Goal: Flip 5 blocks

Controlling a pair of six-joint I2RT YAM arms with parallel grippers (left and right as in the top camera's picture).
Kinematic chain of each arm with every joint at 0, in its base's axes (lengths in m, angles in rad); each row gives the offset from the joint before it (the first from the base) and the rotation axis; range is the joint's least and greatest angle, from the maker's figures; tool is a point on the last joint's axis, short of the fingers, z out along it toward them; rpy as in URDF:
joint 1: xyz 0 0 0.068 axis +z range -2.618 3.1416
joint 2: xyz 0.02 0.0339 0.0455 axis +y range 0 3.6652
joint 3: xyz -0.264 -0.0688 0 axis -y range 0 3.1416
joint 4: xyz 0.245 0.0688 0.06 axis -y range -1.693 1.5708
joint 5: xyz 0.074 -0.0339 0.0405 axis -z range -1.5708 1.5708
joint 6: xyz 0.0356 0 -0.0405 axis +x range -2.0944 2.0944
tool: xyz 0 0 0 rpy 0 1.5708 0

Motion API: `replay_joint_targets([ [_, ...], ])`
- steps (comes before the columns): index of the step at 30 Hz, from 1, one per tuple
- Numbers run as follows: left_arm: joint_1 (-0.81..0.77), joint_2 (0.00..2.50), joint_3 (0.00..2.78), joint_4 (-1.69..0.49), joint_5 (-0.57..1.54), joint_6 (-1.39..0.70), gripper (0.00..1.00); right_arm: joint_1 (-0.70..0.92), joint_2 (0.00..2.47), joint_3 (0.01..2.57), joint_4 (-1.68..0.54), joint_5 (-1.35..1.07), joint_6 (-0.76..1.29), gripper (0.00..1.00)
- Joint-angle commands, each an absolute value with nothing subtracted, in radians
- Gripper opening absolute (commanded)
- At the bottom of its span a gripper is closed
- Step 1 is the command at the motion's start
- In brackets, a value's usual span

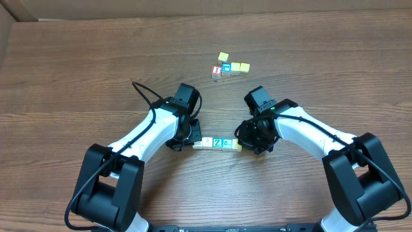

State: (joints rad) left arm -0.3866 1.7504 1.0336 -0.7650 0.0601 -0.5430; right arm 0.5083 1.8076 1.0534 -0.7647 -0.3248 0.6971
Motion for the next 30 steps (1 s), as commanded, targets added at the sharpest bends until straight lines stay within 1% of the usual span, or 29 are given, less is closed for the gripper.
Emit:
replay_joint_targets([
  [1,-0.393,1.747,1.028,-0.750,0.071,-0.519,0.05,0.545,1.808,1.047,-0.756,-0.353,0.772,0.04],
  [13,-0.393,1.747,1.028,-0.725,0.068,-0.472,0.05,0.624,1.808,1.047,-0.740,-0.353,0.975,0.04],
  [20,-0.393,1.747,1.028,-0.672,0.068,-0.449,0.05,0.669,1.808,1.047,-0.712,-0.354,1.026,0.04],
  [26,-0.393,1.747,1.028,-0.641,0.070,-0.449,0.06,0.691,1.808,1.047,-0.685,-0.355,1.028,0.04],
  [30,-0.393,1.747,1.028,-0.637,0.070,-0.449,0.07,0.692,1.808,1.047,-0.685,-0.354,1.084,0.04],
])
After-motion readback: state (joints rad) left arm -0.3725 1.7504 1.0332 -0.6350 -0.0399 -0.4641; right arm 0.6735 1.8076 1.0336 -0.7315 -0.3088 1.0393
